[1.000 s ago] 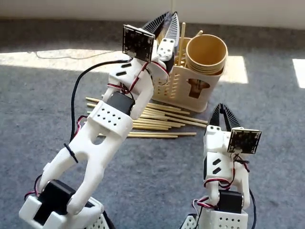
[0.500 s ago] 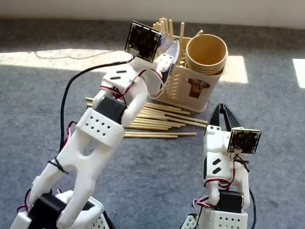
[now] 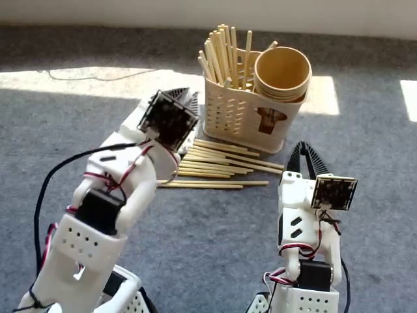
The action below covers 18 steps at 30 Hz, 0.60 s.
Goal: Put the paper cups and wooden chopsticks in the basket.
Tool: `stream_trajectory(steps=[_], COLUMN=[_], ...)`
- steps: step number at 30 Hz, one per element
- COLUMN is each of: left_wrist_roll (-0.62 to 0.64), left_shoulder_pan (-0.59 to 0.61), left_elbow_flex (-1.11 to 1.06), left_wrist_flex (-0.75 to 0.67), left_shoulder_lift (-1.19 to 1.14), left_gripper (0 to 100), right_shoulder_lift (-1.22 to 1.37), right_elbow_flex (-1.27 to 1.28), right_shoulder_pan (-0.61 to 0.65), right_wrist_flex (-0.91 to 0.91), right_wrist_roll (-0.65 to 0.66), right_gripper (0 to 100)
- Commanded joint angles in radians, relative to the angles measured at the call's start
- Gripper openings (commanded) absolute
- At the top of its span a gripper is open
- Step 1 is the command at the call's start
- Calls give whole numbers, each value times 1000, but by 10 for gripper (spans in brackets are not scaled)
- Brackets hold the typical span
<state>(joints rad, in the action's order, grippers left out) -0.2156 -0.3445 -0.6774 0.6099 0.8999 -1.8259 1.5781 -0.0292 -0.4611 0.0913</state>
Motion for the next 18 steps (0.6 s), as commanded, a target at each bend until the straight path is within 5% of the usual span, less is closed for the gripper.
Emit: stream_trajectory(steps=[1,18], left_wrist_roll=[-14,-12], left_shoulder_pan=[73,236], left_elbow_flex=[-107,-608], left_wrist_flex=[3,-3], left_shoulder_lift=[217,799], left_gripper=[30,30], right_shoulder_lift=[-10,-10], right_elbow_flex=[-4,1], right_shoulder_pan=[-1,1], right_wrist_flex=[27,27], right_wrist_roll=[9,8], right_gripper=[27,27])
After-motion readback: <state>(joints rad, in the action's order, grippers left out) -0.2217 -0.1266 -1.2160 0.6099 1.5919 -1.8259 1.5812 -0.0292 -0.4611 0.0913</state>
